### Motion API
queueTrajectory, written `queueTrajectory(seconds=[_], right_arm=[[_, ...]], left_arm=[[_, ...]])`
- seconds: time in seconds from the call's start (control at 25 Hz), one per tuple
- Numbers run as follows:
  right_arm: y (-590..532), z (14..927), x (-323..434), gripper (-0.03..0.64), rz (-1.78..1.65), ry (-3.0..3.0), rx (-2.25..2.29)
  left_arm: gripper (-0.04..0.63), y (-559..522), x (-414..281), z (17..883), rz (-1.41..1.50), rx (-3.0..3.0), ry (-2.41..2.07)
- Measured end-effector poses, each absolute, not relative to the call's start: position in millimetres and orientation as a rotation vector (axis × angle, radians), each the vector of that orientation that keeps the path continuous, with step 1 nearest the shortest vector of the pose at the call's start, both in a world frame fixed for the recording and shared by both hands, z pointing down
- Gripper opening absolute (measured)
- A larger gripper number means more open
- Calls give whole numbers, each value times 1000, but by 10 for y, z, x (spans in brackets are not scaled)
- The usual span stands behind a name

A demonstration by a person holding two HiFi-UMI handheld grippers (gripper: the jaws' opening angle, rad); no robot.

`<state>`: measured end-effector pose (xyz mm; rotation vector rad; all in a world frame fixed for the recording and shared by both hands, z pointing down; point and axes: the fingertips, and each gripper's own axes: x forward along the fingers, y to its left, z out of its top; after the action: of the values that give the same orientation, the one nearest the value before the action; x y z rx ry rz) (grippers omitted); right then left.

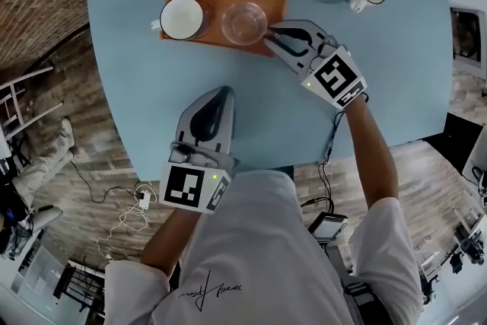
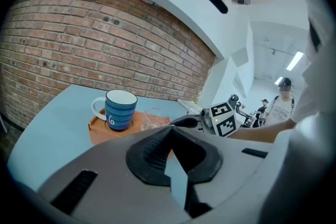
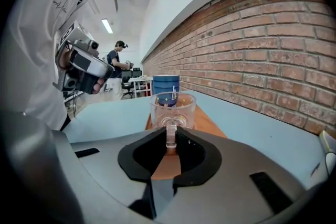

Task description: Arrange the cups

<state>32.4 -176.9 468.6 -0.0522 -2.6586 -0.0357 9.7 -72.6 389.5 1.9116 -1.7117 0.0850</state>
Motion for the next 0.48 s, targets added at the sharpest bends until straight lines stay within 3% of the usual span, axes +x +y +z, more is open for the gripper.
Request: queueTrajectory(seconds=[0.48], right_arm=[[-1667, 4611, 356, 57, 12, -2672, 142]], left_arm=[[9, -748, 59, 3855, 93, 1967, -1667]])
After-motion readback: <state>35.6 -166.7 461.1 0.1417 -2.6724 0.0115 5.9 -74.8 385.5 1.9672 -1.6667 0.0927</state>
